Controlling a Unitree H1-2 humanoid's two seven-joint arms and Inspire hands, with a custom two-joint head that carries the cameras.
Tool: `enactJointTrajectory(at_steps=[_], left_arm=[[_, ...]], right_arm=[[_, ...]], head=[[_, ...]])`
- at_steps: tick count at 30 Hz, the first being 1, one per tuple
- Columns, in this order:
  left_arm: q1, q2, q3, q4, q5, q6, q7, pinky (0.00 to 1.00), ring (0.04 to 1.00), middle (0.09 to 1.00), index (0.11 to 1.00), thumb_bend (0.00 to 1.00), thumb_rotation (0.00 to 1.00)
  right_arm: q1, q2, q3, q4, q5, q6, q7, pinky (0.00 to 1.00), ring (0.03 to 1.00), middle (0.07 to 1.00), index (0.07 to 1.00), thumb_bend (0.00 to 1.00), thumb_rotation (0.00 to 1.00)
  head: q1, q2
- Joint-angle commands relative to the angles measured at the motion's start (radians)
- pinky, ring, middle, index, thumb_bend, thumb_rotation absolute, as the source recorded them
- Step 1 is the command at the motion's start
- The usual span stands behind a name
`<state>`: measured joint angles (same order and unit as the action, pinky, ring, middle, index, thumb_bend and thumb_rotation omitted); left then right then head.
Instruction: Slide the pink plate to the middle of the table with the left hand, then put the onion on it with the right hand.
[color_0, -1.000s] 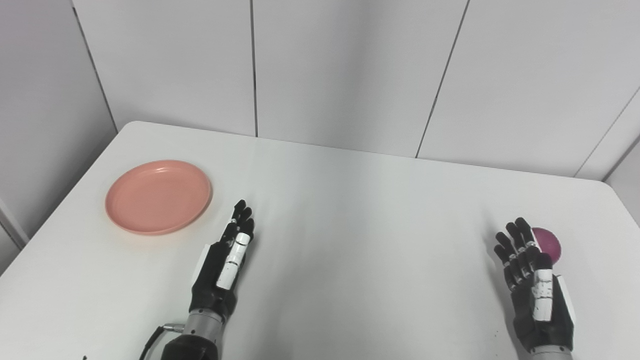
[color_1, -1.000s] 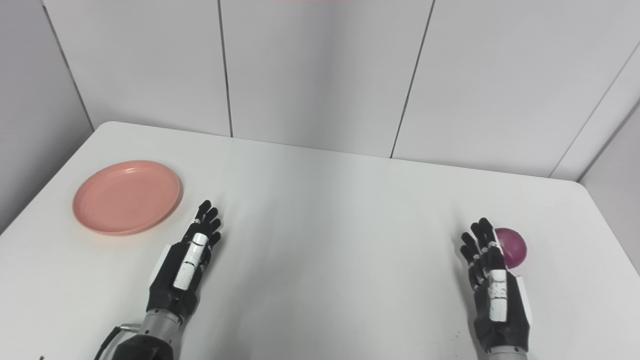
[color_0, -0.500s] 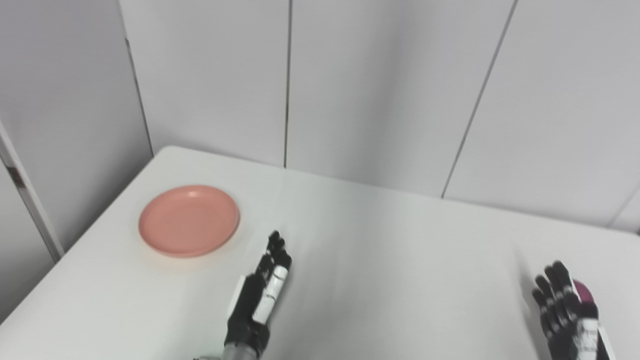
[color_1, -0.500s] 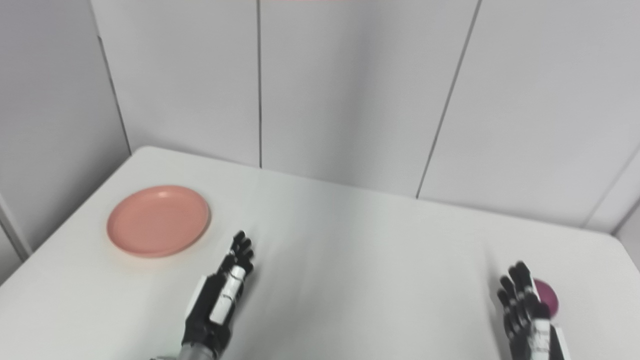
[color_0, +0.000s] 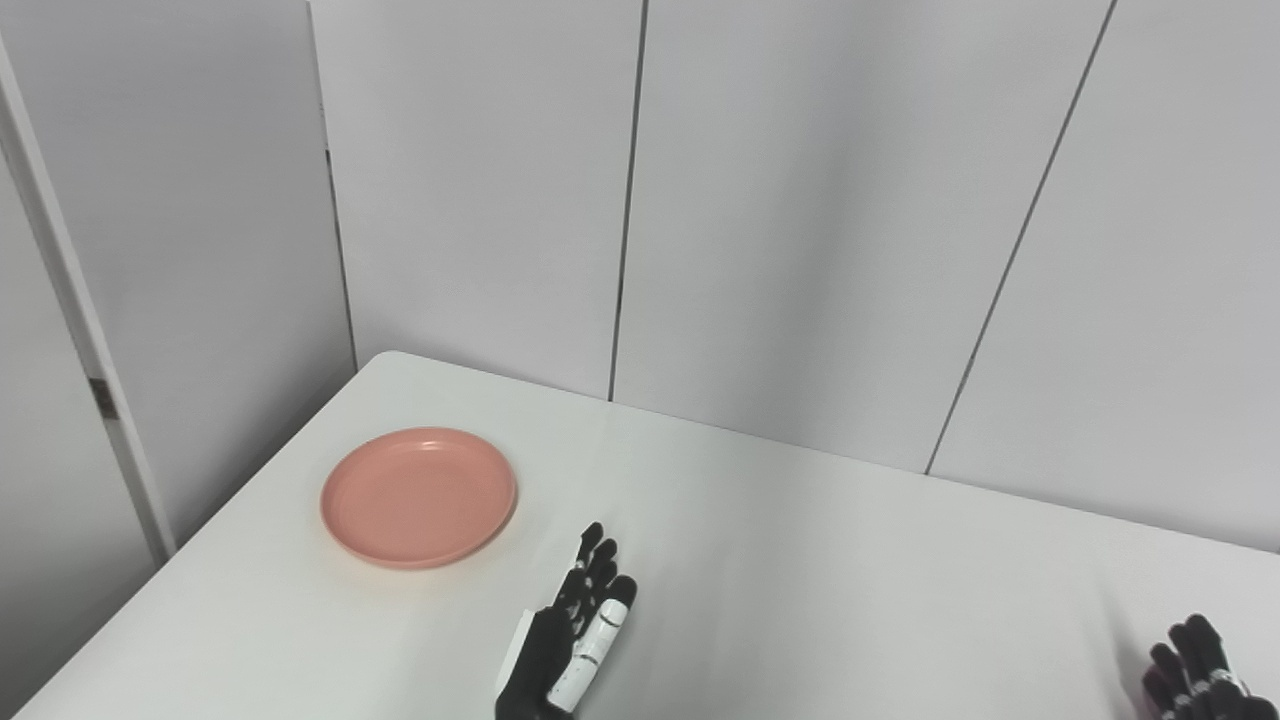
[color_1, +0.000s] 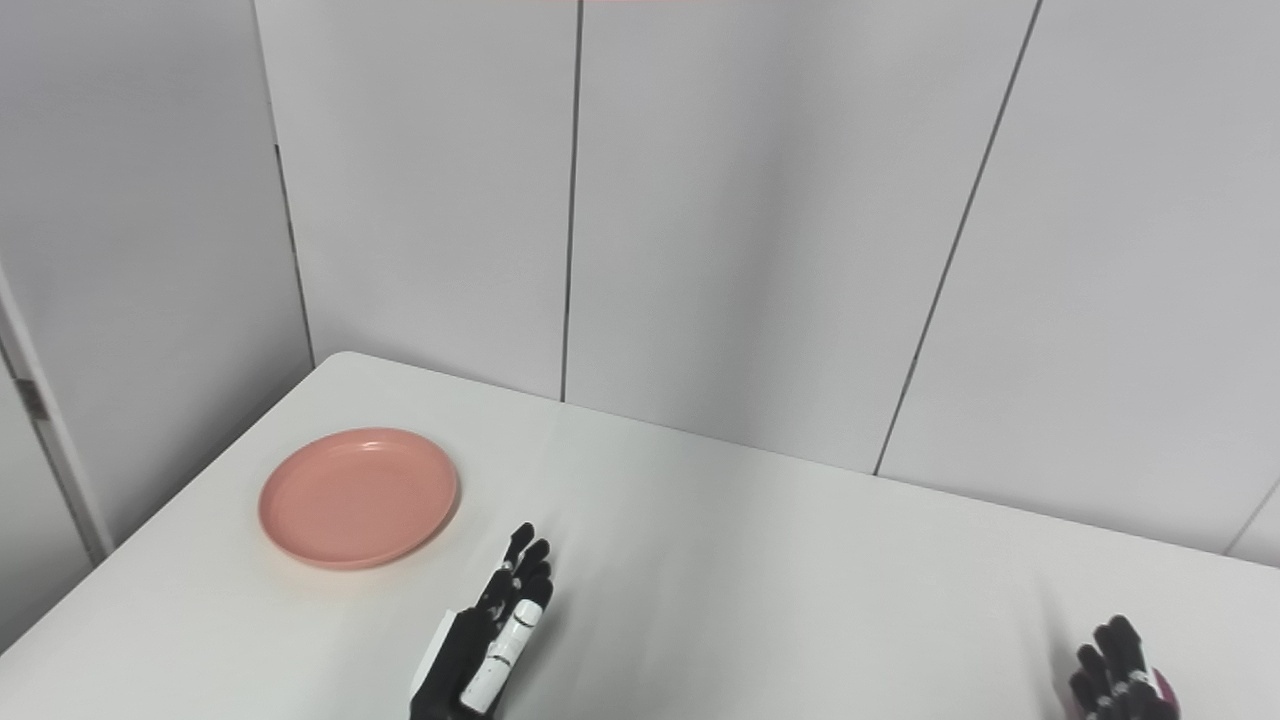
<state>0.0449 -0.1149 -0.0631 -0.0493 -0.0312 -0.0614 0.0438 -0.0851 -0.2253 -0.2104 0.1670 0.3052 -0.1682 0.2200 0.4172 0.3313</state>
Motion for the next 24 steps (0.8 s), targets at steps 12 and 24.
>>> enactJointTrajectory(at_steps=[12, 24], left_arm=[[0.002, -0.029, -0.012, 0.029, 0.043, -0.015, 0.016, 1.00, 0.997, 0.994, 1.000, 0.64, 0.80], [-0.043, -0.039, -0.003, -0.092, 0.047, 0.097, 0.025, 1.00, 1.000, 0.992, 0.997, 0.64, 0.86]], right_arm=[[0.085, 0.009, -0.003, 0.088, 0.021, 0.005, 0.008, 1.00, 1.000, 1.000, 1.000, 0.81, 0.98], [0.089, 0.005, 0.001, 0.072, 0.028, 0.020, 0.006, 1.00, 1.000, 1.000, 1.000, 0.81, 0.98]], head=[[0.043, 0.031], [0.054, 0.044]])
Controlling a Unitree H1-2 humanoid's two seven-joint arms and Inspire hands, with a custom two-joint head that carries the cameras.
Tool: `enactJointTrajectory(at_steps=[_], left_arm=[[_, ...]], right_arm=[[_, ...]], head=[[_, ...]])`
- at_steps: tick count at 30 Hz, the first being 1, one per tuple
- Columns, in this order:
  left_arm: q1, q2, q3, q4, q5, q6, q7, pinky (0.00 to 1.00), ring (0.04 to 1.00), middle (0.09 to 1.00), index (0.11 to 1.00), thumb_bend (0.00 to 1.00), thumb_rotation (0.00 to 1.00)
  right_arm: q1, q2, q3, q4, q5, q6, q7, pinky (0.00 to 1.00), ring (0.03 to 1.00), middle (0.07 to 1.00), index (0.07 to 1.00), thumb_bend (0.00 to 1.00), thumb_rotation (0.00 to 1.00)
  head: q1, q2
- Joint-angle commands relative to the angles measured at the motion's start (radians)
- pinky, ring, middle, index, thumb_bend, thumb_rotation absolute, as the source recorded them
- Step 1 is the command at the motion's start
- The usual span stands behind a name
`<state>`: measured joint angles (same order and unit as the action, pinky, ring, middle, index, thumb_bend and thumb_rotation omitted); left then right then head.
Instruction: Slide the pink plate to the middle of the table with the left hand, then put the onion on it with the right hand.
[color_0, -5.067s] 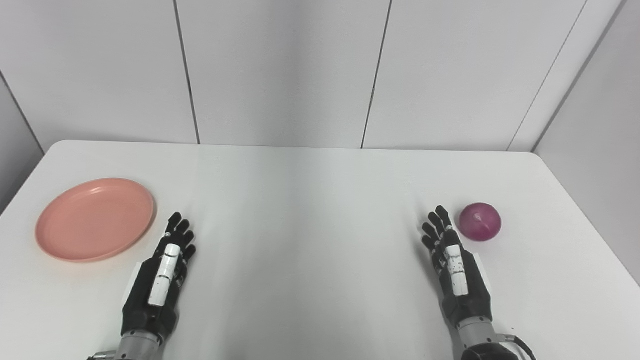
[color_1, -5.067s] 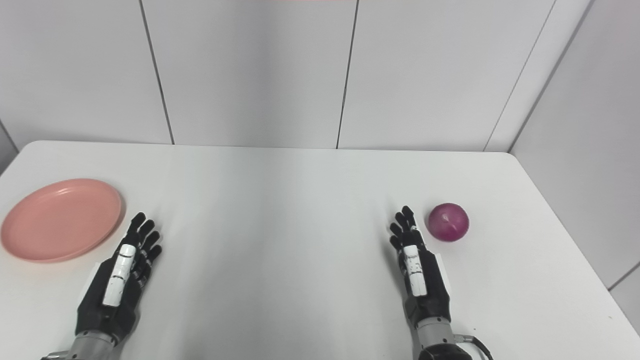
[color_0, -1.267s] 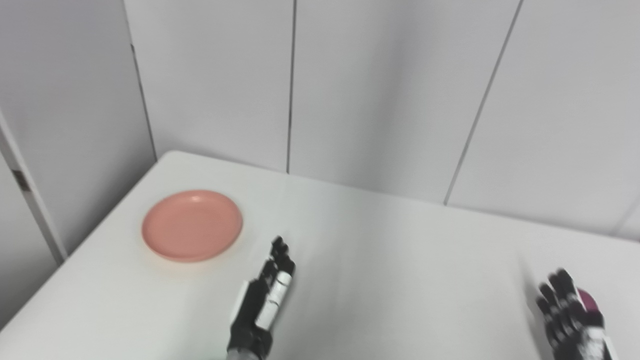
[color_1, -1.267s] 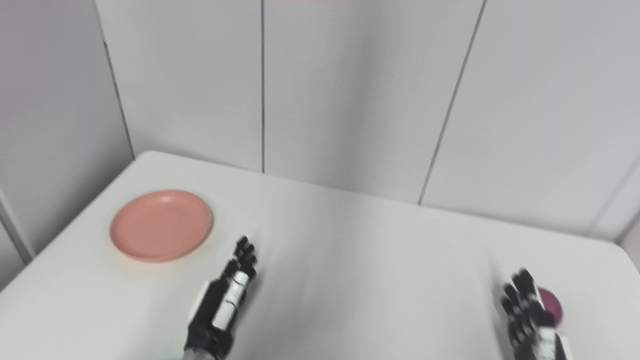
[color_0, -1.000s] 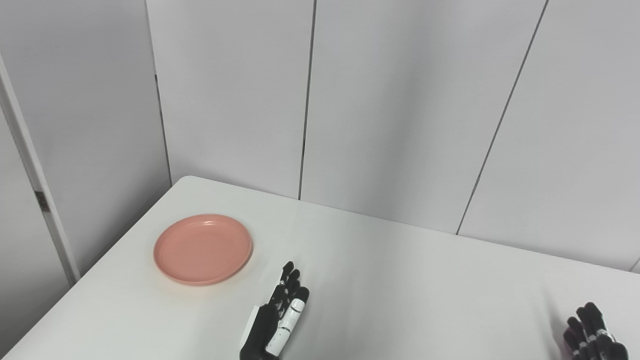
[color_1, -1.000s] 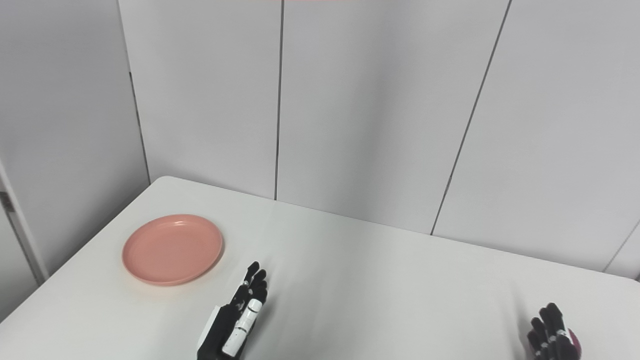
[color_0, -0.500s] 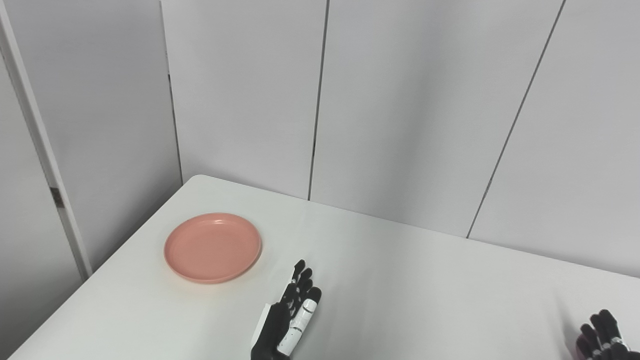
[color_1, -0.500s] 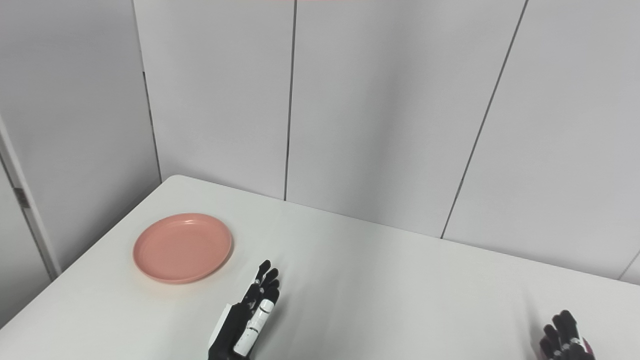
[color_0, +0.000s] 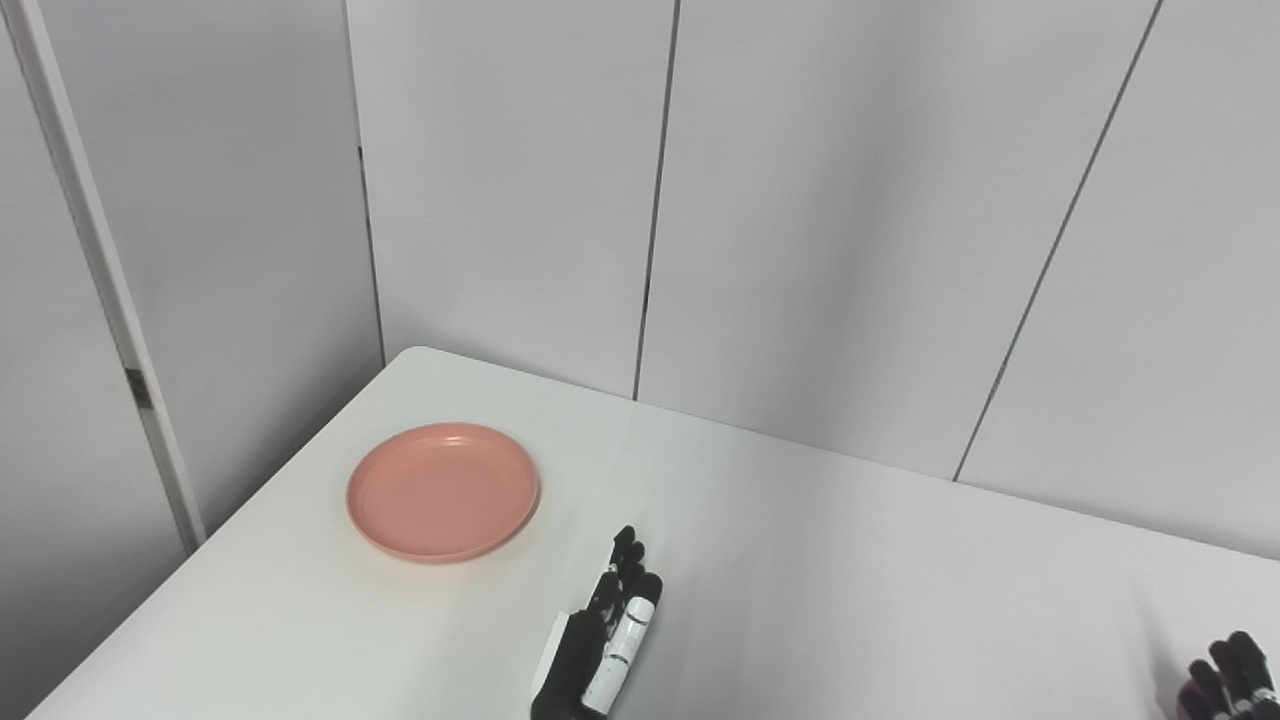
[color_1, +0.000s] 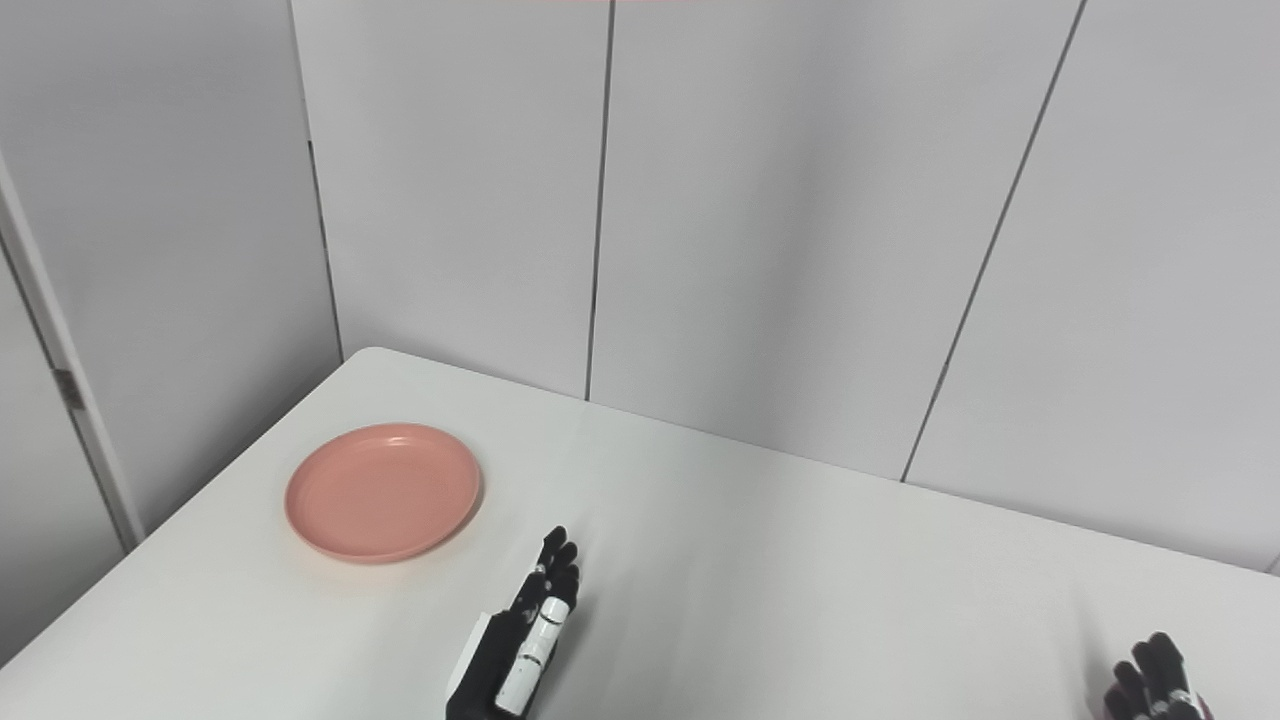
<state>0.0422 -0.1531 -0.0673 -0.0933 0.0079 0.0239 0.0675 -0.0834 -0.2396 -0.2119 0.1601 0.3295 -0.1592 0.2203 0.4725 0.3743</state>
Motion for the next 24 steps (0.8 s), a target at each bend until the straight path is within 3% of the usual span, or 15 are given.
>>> enactJointTrajectory(at_steps=[1, 6, 11, 16, 24], left_arm=[[-0.054, 0.011, 0.002, -0.062, 0.017, 0.027, -0.003, 1.00, 1.000, 0.983, 0.992, 0.65, 0.88], [-0.127, 0.069, 0.023, -0.120, -0.004, 0.134, -0.033, 1.00, 0.991, 0.967, 0.985, 0.75, 0.90], [-0.204, 0.125, 0.066, -0.136, -0.041, 0.183, -0.054, 1.00, 0.948, 0.934, 0.925, 0.71, 0.89], [-0.269, 0.183, 0.105, -0.190, -0.077, 0.320, -0.074, 0.99, 0.920, 0.887, 0.881, 0.77, 0.86], [-0.336, 0.234, 0.155, -0.239, -0.125, 0.437, -0.081, 1.00, 0.917, 0.915, 0.916, 0.78, 0.84]], right_arm=[[0.087, 0.019, 0.002, 0.081, 0.002, 0.009, 0.005, 1.00, 1.000, 1.000, 1.000, 0.81, 0.98], [0.088, 0.018, 0.005, 0.080, -0.007, 0.005, 0.003, 1.00, 1.000, 1.000, 1.000, 0.82, 0.98], [0.089, 0.018, 0.004, 0.083, -0.002, 0.003, 0.008, 1.00, 1.000, 1.000, 1.000, 0.81, 0.97], [0.090, 0.022, 0.004, 0.081, 0.001, 0.001, 0.006, 1.00, 1.000, 1.000, 1.000, 0.81, 0.97], [0.090, 0.027, 0.005, 0.075, -0.001, 0.009, -0.001, 1.00, 1.000, 1.000, 1.000, 0.81, 0.97]], head=[[-0.002, 0.001], [-0.001, 0.002], [-0.002, 0.001], [-0.001, 0.002], [-0.003, 0.002]])
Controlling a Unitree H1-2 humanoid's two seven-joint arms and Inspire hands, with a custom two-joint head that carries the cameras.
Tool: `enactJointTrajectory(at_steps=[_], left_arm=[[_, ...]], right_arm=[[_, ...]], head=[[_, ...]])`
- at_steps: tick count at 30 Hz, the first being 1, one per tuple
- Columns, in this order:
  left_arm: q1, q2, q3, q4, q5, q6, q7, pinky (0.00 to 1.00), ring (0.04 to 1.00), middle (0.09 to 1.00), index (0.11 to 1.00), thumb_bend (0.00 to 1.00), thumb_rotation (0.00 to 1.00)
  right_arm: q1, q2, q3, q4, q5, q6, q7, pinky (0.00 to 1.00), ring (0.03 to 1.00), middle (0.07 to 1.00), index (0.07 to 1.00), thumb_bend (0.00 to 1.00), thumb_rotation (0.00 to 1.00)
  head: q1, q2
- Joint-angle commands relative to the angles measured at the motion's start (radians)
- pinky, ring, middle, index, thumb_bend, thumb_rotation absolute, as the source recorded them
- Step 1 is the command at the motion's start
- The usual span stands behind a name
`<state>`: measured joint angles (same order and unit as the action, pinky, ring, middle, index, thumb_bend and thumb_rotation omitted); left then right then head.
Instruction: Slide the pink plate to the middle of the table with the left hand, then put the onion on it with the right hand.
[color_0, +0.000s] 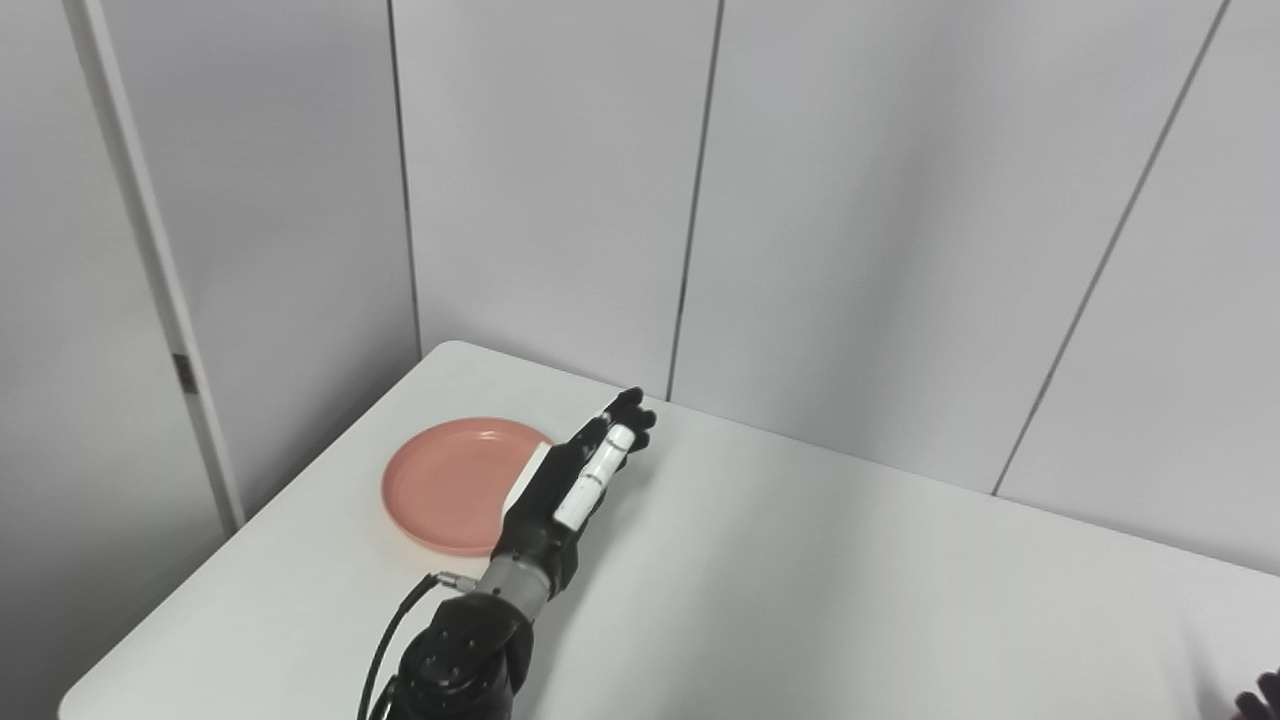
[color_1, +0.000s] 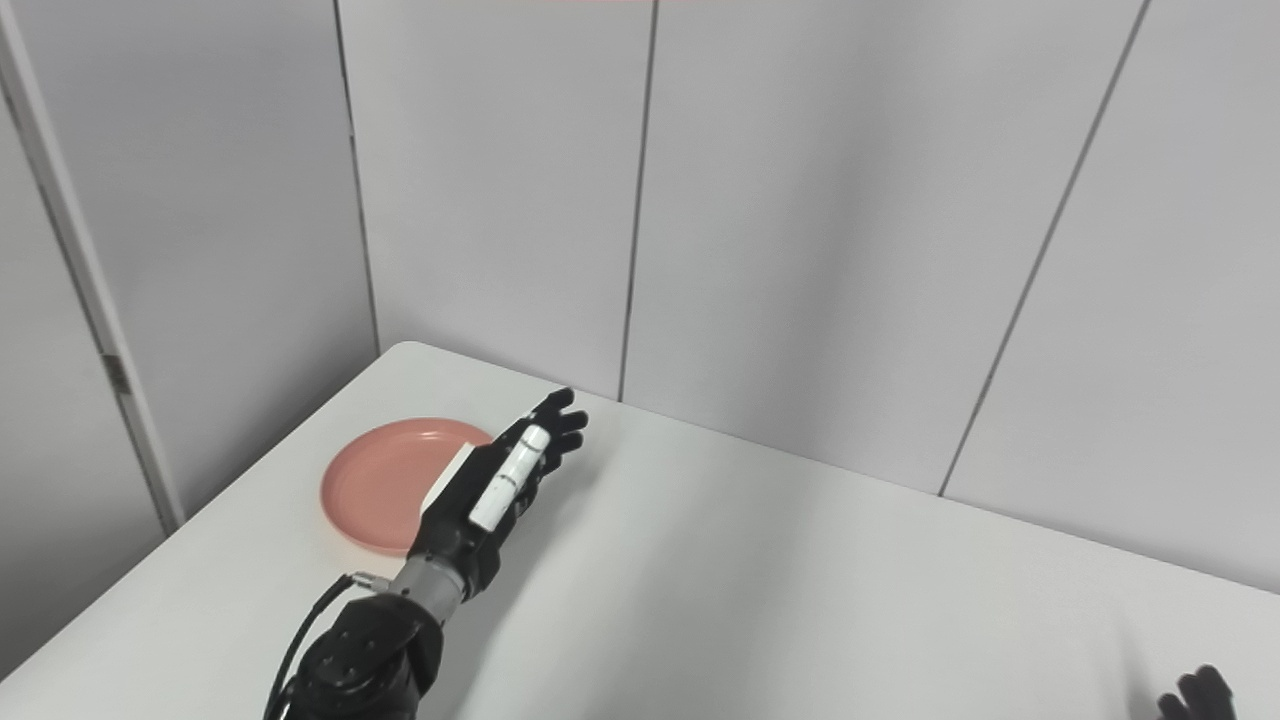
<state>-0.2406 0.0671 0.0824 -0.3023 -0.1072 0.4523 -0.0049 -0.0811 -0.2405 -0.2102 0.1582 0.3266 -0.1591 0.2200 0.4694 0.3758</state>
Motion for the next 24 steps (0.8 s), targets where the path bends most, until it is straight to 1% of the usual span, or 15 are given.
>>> enactJointTrajectory(at_steps=[1, 5, 7, 10, 12, 15, 17, 21, 24], left_arm=[[-0.063, 0.028, 0.012, -0.026, -0.026, 0.013, -0.009, 1.00, 0.920, 0.918, 0.919, 0.78, 0.84], [-0.095, 0.071, 0.036, -0.005, -0.102, 0.017, 0.006, 1.00, 0.941, 0.938, 0.931, 0.78, 0.82], [-0.115, 0.109, 0.045, 0.018, -0.129, 0.017, 0.020, 0.91, 0.905, 0.914, 0.915, 0.78, 0.81], [-0.139, 0.163, 0.052, 0.052, -0.162, 0.017, 0.034, 0.89, 0.892, 0.902, 0.909, 0.77, 0.81], [-0.151, 0.193, 0.054, 0.073, -0.178, 0.017, 0.050, 0.91, 0.891, 0.901, 0.911, 0.77, 0.82], [-0.172, 0.234, 0.073, 0.104, -0.200, 0.017, 0.070, 0.91, 0.891, 0.900, 0.906, 0.79, 0.83], [-0.182, 0.251, 0.085, 0.118, -0.209, 0.017, 0.078, 0.91, 0.894, 0.902, 0.906, 0.79, 0.83], [-0.206, 0.281, 0.124, 0.149, -0.233, 0.017, 0.086, 0.97, 0.921, 0.916, 0.916, 0.79, 0.83], [-0.219, 0.307, 0.143, 0.170, -0.238, 0.017, 0.076, 0.95, 0.928, 0.919, 0.915, 0.79, 0.84]], right_arm=[[0.088, 0.028, 0.004, 0.075, 0.000, 0.010, -0.002, 1.00, 1.000, 1.000, 1.000, 0.81, 0.97], [0.089, 0.029, 0.005, 0.074, 0.000, 0.010, -0.002, 1.00, 1.000, 1.000, 1.000, 0.81, 0.98], [0.090, 0.028, 0.005, 0.075, 0.003, 0.009, 0.000, 1.00, 1.000, 1.000, 1.000, 0.81, 0.97], [0.091, 0.028, 0.004, 0.071, 0.006, 0.014, 0.000, 1.00, 1.000, 1.000, 1.000, 0.82, 0.97], [0.092, 0.027, 0.003, 0.071, 0.006, 0.013, 0.000, 1.00, 1.000, 1.000, 1.000, 0.81, 0.97], [0.090, 0.027, 0.001, 0.079, 0.010, 0.012, 0.003, 1.00, 1.000, 1.000, 1.000, 0.81, 0.97], [0.088, 0.027, 0.001, 0.081, 0.010, 0.012, 0.002, 1.00, 1.000, 1.000, 1.000, 0.81, 0.97], [0.087, 0.028, 0.003, 0.082, 0.005, 0.010, -0.001, 1.00, 1.000, 1.000, 1.000, 0.82, 0.97], [0.086, 0.027, 0.005, 0.084, 0.004, 0.007, 0.001, 1.00, 1.000, 1.000, 1.000, 0.81, 0.97]], head=[[-0.001, 0.001], [-0.003, 0.001], [-0.004, 0.001], [-0.004, 0.003], [-0.004, 0.005], [-0.005, 0.005], [-0.005, 0.005], [-0.006, 0.004], [-0.006, 0.005]])
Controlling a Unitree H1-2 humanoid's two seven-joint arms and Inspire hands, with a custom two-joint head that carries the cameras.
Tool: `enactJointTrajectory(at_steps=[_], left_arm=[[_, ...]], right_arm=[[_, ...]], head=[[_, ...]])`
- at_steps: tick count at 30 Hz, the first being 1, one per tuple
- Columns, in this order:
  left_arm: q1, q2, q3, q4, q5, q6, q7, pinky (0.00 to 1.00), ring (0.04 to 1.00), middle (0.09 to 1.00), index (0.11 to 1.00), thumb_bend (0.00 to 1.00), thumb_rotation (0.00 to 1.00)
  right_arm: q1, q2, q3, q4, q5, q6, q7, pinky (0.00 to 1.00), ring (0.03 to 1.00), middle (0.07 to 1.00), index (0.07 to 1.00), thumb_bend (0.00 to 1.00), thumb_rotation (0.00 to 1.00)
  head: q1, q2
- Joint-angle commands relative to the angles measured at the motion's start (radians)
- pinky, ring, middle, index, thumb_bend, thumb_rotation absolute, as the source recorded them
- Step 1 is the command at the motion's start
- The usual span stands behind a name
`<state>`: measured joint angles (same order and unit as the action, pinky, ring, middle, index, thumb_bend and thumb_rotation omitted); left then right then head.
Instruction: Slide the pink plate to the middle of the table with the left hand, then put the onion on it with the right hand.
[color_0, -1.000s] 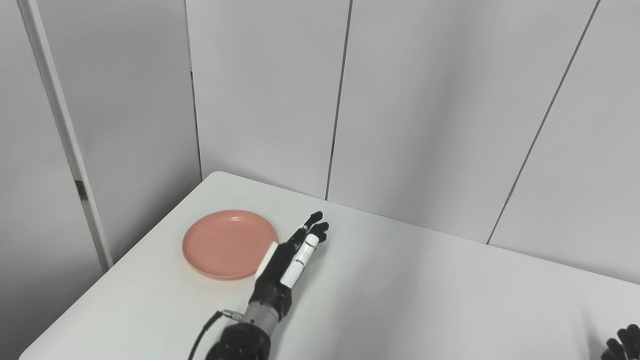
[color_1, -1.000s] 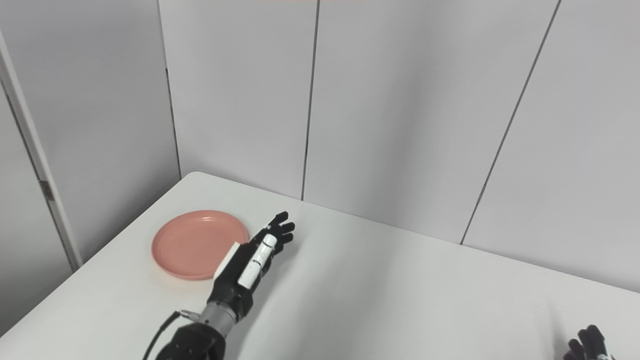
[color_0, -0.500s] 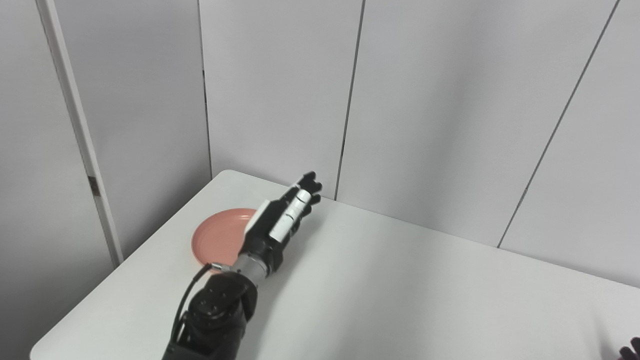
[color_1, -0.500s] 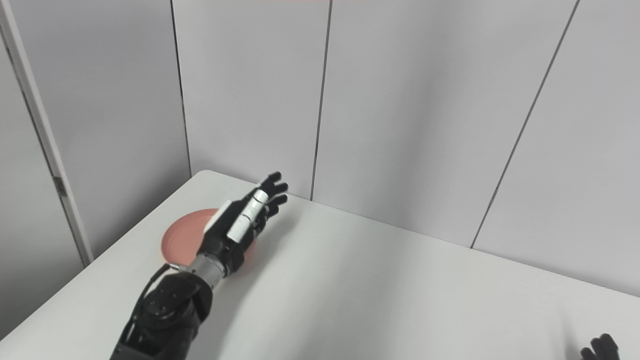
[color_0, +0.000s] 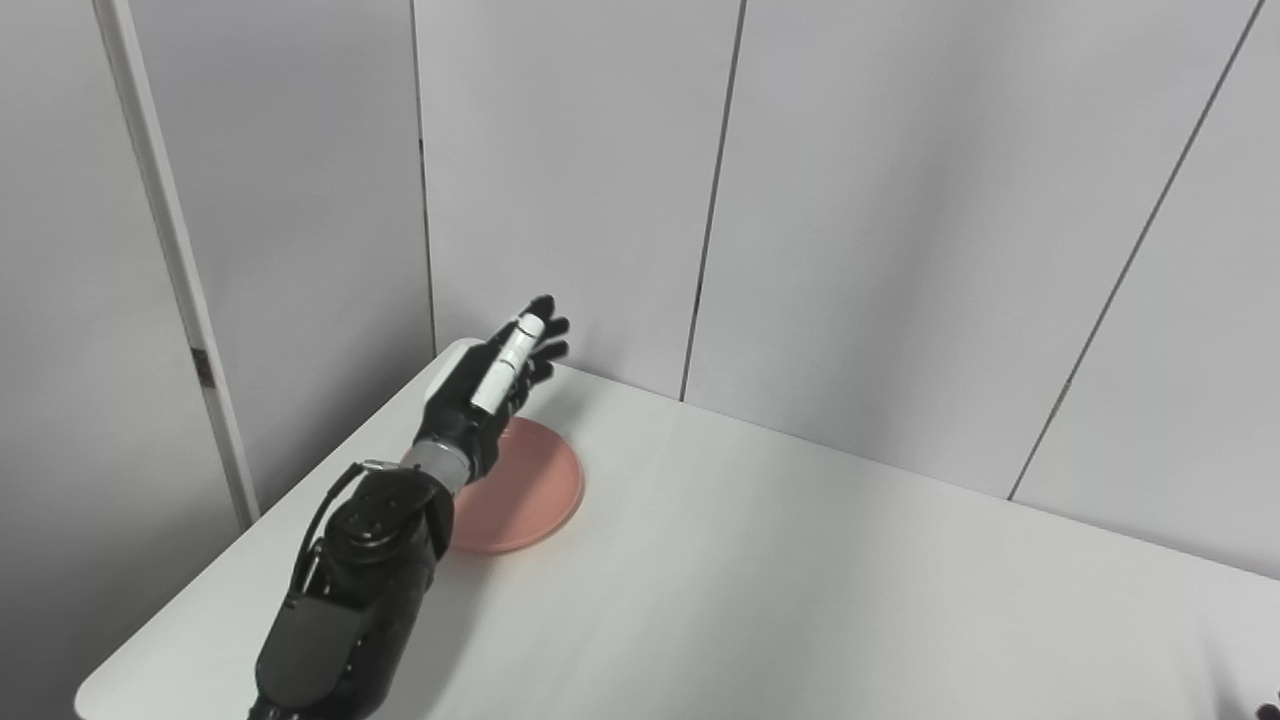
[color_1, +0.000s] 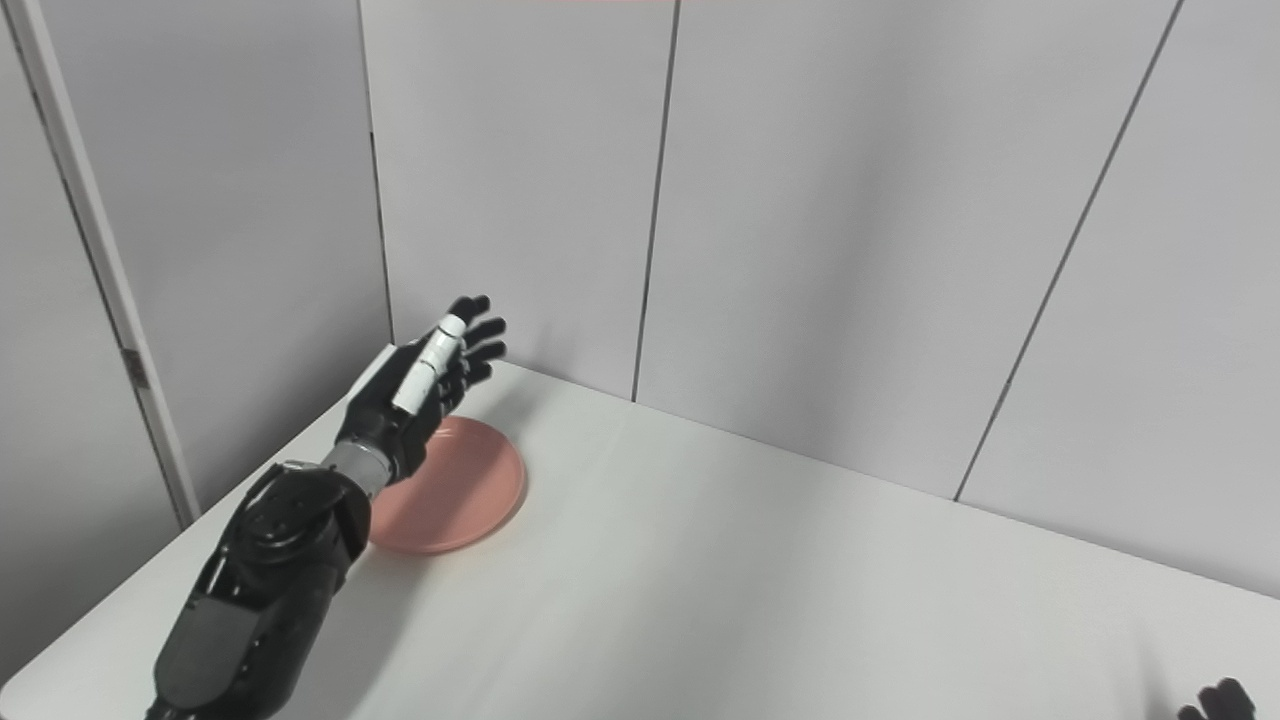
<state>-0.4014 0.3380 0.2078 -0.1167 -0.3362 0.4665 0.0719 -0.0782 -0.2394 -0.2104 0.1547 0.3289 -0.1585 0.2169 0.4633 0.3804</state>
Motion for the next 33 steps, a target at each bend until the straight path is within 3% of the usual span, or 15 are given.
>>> enactJointTrajectory(at_steps=[1, 11, 24, 33], left_arm=[[-0.064, 0.043, 0.028, -0.004, -0.009, 0.003, -0.002, 0.95, 0.926, 0.917, 0.912, 0.79, 0.84], [-0.107, 0.078, 0.109, 0.165, 0.025, -0.070, -0.027, 0.91, 0.906, 0.906, 0.902, 0.76, 0.82], [-0.152, 0.126, 0.142, 0.362, 0.047, -0.146, -0.054, 0.90, 0.878, 0.882, 0.897, 0.77, 0.81], [-0.173, 0.143, 0.159, 0.497, 0.063, -0.210, -0.058, 0.91, 0.907, 0.912, 0.915, 0.78, 0.79]], right_arm=[[0.084, 0.026, 0.005, 0.086, 0.001, 0.009, 0.003, 1.00, 1.000, 1.000, 1.000, 0.81, 0.97], [0.082, 0.027, 0.004, 0.093, 0.000, 0.007, 0.002, 1.00, 1.000, 1.000, 1.000, 0.82, 0.97], [0.084, 0.030, 0.004, 0.086, 0.008, 0.012, -0.002, 1.00, 1.000, 1.000, 1.000, 0.81, 0.96], [0.090, 0.026, 0.004, 0.076, 0.003, 0.018, -0.009, 1.00, 1.000, 1.000, 1.000, 0.83, 0.96]], head=[[0.000, 0.000], [-0.004, -0.002], [-0.006, 0.002], [-0.008, 0.009]])
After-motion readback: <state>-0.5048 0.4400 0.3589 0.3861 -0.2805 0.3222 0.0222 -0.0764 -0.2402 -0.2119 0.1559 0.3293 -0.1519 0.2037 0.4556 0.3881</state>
